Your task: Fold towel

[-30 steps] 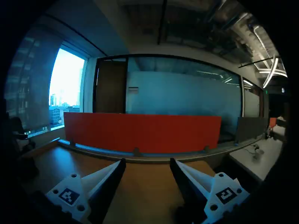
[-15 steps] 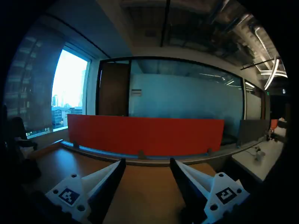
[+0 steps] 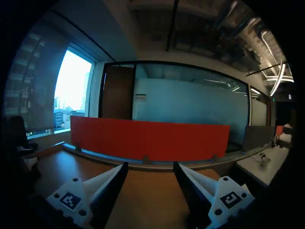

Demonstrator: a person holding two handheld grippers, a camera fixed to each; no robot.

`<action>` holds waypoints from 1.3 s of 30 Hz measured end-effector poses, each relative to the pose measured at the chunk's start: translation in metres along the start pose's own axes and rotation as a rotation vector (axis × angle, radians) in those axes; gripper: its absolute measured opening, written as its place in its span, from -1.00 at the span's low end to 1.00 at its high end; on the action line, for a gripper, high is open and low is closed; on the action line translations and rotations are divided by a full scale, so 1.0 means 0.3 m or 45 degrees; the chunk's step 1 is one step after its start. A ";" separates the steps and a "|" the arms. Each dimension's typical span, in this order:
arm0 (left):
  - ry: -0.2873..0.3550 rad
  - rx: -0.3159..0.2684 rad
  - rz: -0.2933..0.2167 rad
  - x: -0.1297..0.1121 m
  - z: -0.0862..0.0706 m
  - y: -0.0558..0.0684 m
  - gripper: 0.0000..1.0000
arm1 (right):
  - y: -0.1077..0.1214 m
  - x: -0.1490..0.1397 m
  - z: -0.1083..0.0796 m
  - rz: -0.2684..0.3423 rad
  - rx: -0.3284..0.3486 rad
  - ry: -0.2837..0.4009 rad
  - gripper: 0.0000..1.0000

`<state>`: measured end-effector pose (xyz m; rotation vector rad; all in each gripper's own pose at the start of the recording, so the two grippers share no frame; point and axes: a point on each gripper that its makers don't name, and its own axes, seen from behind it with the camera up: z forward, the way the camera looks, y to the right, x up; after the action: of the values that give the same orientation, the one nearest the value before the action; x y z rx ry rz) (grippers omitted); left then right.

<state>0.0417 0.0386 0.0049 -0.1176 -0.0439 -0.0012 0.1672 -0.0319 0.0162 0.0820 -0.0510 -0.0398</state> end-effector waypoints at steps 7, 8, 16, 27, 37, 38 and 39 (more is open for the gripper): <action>0.006 0.015 -0.011 -0.115 -0.008 -0.023 0.87 | -0.029 -0.065 0.004 0.008 -0.011 -0.018 0.82; 0.008 0.018 -0.010 -0.130 -0.008 -0.026 0.87 | -0.033 -0.071 0.007 0.013 -0.013 -0.017 0.82; 0.032 0.043 0.006 -0.230 -0.012 -0.044 0.87 | -0.071 -0.145 0.026 0.029 0.003 -0.010 0.82; 0.060 0.056 -0.028 -0.324 -0.017 -0.052 0.87 | -0.116 -0.253 0.040 0.030 0.019 -0.022 0.82; 0.061 0.069 -0.025 -0.356 -0.022 -0.063 0.87 | -0.128 -0.286 0.030 0.026 0.024 -0.035 0.82; 0.061 0.070 -0.025 -0.356 -0.021 -0.064 0.87 | -0.126 -0.286 0.029 0.025 0.021 -0.035 0.82; 0.061 0.070 -0.024 -0.355 -0.020 -0.065 0.87 | -0.124 -0.286 0.028 0.024 0.018 -0.034 0.82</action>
<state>-0.0646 0.0185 -0.0035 -0.0623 0.0030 -0.0220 0.0798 -0.0661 0.0172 0.0952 -0.0789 -0.0220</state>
